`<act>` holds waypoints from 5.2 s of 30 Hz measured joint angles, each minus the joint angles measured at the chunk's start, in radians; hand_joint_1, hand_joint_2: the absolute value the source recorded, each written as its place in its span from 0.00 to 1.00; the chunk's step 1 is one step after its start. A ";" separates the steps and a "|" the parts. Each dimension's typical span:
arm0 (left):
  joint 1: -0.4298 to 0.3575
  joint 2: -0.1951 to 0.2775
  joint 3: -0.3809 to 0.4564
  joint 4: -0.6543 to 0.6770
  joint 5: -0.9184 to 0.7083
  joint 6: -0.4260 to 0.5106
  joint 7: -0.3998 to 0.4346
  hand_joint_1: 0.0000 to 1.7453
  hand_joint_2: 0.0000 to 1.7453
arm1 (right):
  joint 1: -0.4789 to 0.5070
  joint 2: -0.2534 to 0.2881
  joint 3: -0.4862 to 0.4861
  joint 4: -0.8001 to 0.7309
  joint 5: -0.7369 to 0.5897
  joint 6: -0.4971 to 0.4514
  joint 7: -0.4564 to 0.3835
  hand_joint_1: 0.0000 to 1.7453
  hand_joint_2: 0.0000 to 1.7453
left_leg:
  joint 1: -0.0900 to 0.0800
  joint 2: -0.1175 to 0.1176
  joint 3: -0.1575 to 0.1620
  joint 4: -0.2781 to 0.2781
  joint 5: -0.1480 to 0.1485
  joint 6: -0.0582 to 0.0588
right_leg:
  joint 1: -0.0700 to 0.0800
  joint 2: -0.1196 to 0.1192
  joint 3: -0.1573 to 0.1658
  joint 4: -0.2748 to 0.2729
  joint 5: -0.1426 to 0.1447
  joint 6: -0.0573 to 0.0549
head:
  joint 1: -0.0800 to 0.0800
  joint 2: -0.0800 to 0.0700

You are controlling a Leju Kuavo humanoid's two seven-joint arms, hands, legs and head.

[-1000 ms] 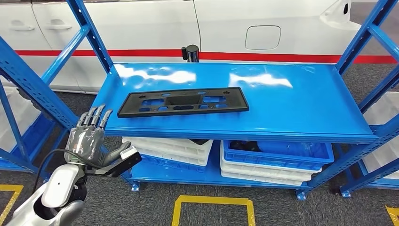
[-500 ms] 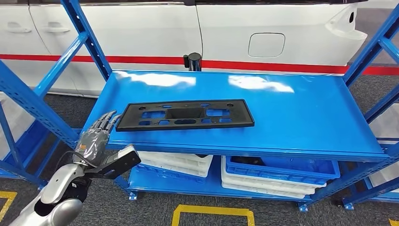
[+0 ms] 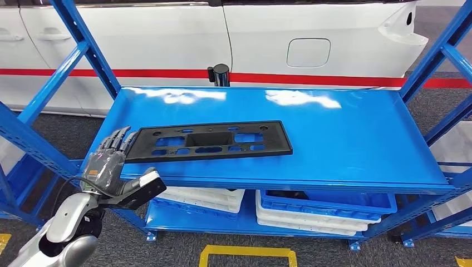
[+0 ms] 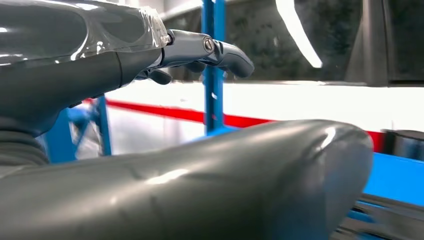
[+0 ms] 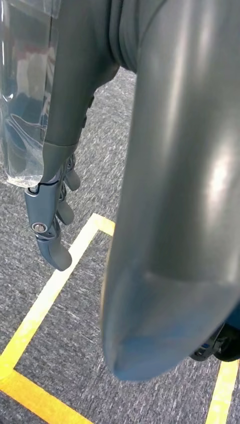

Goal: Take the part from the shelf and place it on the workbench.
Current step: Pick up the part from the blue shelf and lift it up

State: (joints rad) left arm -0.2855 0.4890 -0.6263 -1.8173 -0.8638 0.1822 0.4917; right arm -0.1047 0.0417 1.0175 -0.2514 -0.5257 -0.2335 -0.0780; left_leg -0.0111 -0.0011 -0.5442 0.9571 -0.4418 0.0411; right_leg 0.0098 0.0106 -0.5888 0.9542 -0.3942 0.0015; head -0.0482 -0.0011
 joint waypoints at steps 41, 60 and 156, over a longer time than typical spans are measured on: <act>-0.090 0.012 -0.060 0.165 -0.065 -0.149 -0.036 0.00 1.00 | -0.014 0.000 0.030 0.004 0.024 0.026 0.011 0.00 0.00 | 0.041 -0.006 0.015 -0.030 0.034 -0.007 | -0.038 -0.006 -0.114 0.274 -0.134 0.057 | 0.008 0.000; -0.256 -0.113 -0.219 0.338 -0.105 -0.136 -0.125 0.00 1.00 | -0.035 0.014 0.050 0.004 0.035 0.042 0.024 0.00 0.00 | 0.036 -0.004 -0.035 0.034 0.027 -0.032 | -0.026 0.004 0.033 -0.015 -0.022 0.017 | 0.001 0.000; -0.080 -0.269 -0.180 -0.147 0.960 0.225 -0.726 1.00 1.00 | -0.012 0.029 0.056 0.005 -0.060 -0.036 -0.036 0.00 0.00 | 0.018 -0.004 -0.011 -0.005 0.033 -0.018 | -0.022 0.002 0.045 -0.013 -0.035 0.025 | -0.001 0.000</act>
State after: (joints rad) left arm -0.3652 0.2196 -0.8061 -1.9643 0.0960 0.4075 -0.2341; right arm -0.1171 0.0707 1.0734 -0.2468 -0.5856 -0.2694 -0.1138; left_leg 0.0072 -0.0055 -0.5550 0.9522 -0.4093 0.0234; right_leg -0.0126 0.0123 -0.5442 0.9407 -0.4296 0.0260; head -0.0495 -0.0011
